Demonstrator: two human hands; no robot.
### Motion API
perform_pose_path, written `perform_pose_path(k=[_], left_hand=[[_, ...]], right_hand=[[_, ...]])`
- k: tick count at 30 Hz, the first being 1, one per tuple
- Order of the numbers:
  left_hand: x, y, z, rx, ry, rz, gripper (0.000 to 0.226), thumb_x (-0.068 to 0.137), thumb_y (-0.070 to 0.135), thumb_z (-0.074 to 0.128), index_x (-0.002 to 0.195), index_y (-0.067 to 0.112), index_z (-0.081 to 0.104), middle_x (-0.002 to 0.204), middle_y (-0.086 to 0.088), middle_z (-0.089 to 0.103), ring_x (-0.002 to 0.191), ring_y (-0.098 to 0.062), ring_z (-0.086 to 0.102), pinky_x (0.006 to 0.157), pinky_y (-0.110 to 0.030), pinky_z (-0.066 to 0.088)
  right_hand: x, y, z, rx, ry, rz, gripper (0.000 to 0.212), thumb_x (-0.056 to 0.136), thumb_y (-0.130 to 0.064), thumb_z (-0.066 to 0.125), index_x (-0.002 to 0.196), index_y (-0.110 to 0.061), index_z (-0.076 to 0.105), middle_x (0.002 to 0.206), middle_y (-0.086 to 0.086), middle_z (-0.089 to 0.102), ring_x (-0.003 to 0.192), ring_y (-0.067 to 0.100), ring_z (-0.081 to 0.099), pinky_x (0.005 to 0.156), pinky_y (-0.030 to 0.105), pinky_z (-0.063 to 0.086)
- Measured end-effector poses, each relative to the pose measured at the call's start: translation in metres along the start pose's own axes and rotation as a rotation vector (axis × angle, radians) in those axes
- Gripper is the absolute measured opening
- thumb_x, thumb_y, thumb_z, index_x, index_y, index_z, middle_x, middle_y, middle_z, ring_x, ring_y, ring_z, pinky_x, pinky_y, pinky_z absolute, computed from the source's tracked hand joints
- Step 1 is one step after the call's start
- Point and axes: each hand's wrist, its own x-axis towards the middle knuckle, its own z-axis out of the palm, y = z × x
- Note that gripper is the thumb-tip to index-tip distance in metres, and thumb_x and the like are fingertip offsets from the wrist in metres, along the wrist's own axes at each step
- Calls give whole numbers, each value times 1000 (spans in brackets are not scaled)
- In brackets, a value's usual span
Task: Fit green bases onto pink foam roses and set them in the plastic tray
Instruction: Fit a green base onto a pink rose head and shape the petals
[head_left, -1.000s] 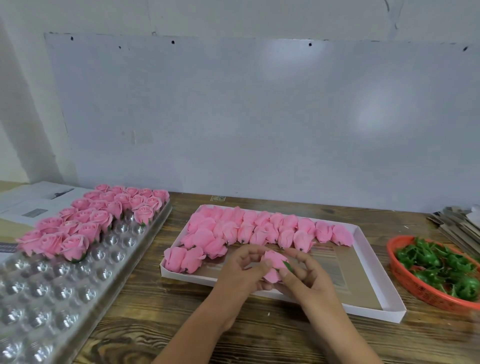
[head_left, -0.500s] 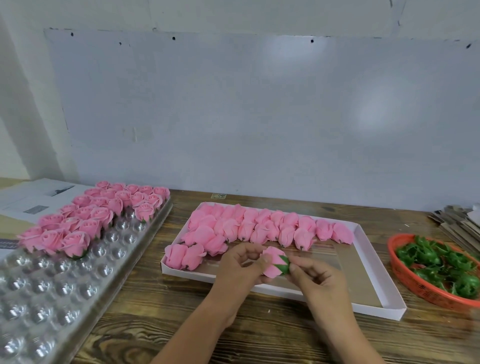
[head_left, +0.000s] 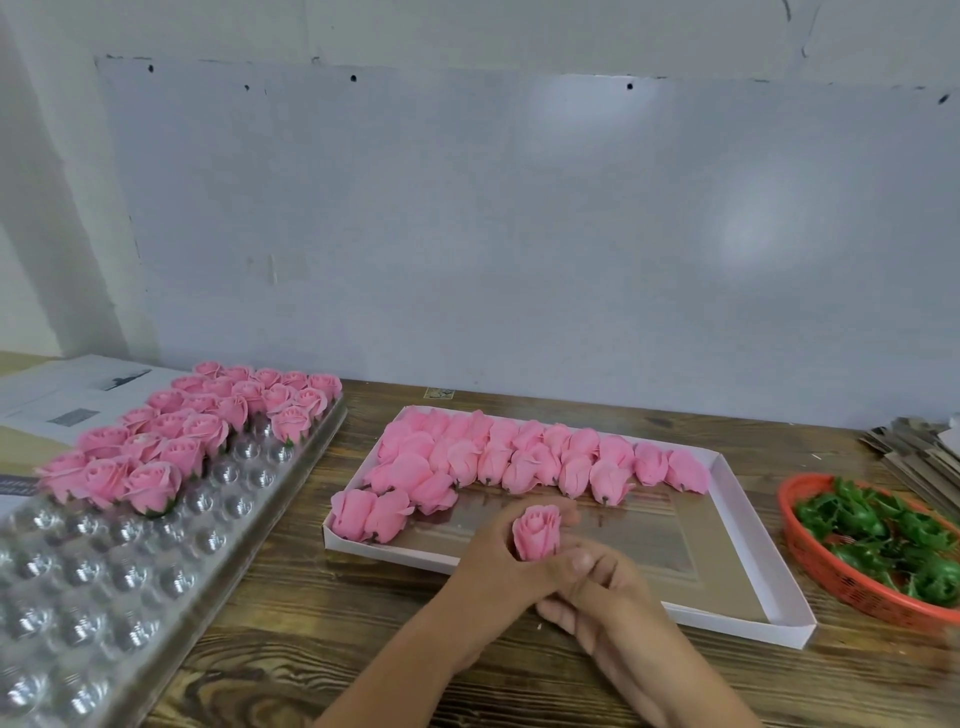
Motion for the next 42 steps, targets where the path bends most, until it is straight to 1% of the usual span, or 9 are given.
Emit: perform_pose_path(k=[6,11,15,17,25,31,36,40,42], left_hand=[[-2,7,-6,-31,-71,0,43,75,39,84,113,26,71,116,-1,72,102,-19,70,83,-29,56],[-2,7,-3,62,-36,22,22,71,38,85,91,34,77,104,3,77,101,-16,73,85,-28,57],[-5,7,1,99,13,4,15,70,40,81,84,34,79,93,6,78,86,-8,74,73,-24,59],[-7,8,3,72,5,-6,23,71,46,81,88,31,81,83,0,78,76,-12,73,68,-35,60],[-12,14,-4,45,-275,-60,39,83,48,76,106,17,77,74,-20,66,50,-13,60,48,-22,50],[-9,13,6,51,21,-27,41,72,50,74,88,13,80,77,-9,74,61,-16,64,44,-23,47],[-9,8,10,84,128,84,24,81,43,71,81,21,81,82,1,78,78,-9,73,67,-22,56],[-7,11,10,32,200,165,24,76,54,68,82,36,81,89,3,79,86,-4,71,74,-16,54],[-6,13,7,3,234,237,20,80,52,73,87,36,81,93,3,79,90,-5,72,77,-16,54]], right_hand=[[-2,-5,-3,17,-80,47,34,70,-14,78,104,-12,76,106,11,71,90,12,65,70,19,52],[-4,-5,4,-278,-28,-62,38,71,-3,75,109,-7,73,107,29,68,103,35,64,95,47,48],[-6,-5,11,-554,81,-176,12,79,0,76,87,-9,72,79,29,63,73,24,56,69,44,46],[-8,-6,14,-563,15,-158,24,87,4,67,98,-17,73,90,22,70,76,18,62,69,42,51],[-15,-17,7,-295,-133,144,38,79,-9,71,116,-5,63,86,14,70,75,20,62,75,34,52],[-10,-4,14,-480,10,-91,25,86,9,66,80,-13,76,65,2,67,65,10,61,64,22,51],[-8,0,17,-625,81,-188,29,85,6,68,85,-21,78,71,12,68,67,13,58,67,36,49],[-7,0,20,-698,80,-263,38,84,4,69,99,-31,75,69,-3,66,59,-2,49,60,17,40],[-6,1,18,-732,127,-273,40,85,-2,71,102,-38,73,75,11,67,61,19,52,63,33,43]])
